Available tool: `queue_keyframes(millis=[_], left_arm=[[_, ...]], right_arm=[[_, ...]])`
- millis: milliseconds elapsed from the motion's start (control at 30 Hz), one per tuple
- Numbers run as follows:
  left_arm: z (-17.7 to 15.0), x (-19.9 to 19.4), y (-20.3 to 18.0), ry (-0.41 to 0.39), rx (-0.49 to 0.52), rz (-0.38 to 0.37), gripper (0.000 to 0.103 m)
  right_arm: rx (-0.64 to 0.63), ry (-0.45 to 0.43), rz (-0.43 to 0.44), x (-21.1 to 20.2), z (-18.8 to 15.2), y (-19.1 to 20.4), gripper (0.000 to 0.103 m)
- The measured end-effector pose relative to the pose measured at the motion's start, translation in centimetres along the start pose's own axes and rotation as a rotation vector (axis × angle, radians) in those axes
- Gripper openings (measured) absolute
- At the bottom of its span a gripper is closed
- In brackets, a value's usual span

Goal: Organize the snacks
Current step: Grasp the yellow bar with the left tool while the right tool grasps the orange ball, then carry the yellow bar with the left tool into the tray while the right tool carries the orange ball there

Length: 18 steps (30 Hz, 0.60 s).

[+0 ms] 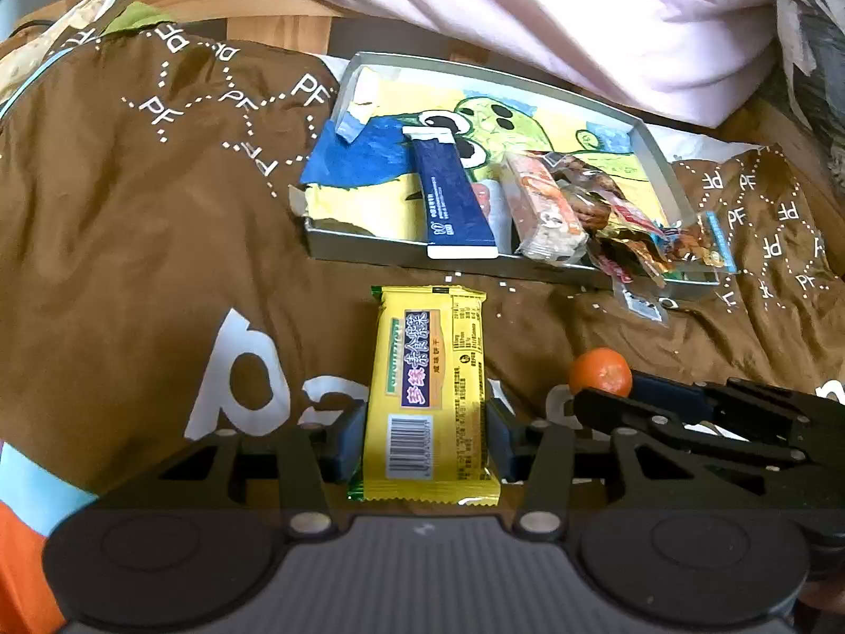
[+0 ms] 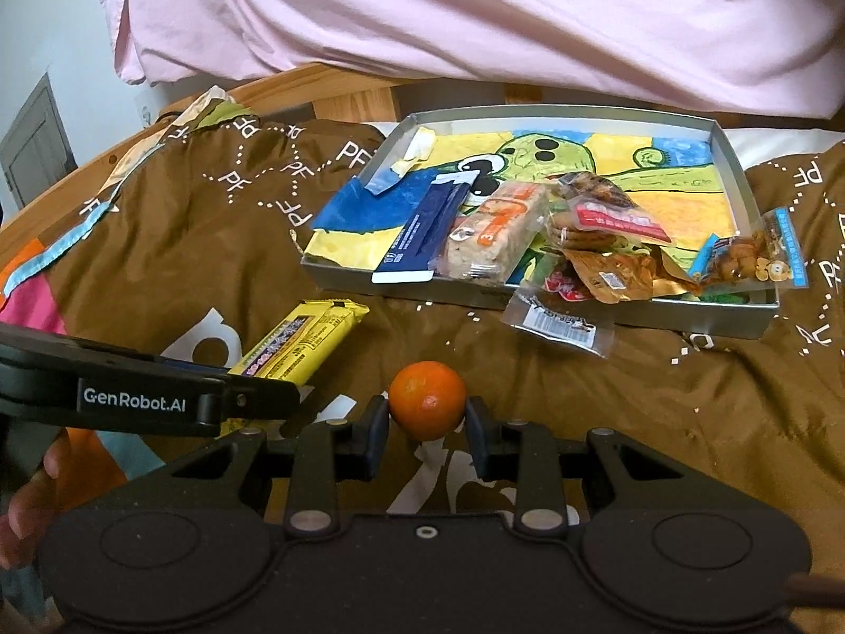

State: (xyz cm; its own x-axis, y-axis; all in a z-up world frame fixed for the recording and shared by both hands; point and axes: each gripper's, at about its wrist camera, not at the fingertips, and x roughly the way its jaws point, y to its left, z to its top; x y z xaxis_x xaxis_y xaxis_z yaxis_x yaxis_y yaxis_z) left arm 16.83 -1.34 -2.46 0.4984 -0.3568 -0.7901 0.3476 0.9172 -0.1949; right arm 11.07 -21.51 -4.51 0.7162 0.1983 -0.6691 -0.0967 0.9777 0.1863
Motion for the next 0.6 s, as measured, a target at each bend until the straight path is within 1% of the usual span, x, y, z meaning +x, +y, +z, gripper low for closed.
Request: queue_keyframes(millis=[133, 200, 333, 467, 600], left_arm=[[-0.3, 0.4, 0.0, 0.031, -0.009, 0.005, 0.052], [-0.4, 0.2, 0.0, 0.033, -0.025, -0.005, 0.052], [-0.1, -0.7, 0.1, -0.008, -0.054, -0.032, 0.052], [0.1, -1.5, 0.2, -0.055, -0.081, -0.034, 0.052], [0.4, -1.9, 0.0, -0.098, -0.076, -0.023, 0.052]], right_arm=[[-0.001, 0.006, 0.007, 0.1, -0.1, 0.1, 0.033], [-0.002, 0.003, 0.007, 0.1, 0.0, 0.1, 0.033], [0.003, -0.021, 0.012, -0.4, 0.2, 0.1, 0.033], [-0.001, -0.041, 0.016, -0.7, 0.4, 0.2, 0.033], [0.002, -0.058, 0.021, -0.9, 0.5, 0.1, 0.033]])
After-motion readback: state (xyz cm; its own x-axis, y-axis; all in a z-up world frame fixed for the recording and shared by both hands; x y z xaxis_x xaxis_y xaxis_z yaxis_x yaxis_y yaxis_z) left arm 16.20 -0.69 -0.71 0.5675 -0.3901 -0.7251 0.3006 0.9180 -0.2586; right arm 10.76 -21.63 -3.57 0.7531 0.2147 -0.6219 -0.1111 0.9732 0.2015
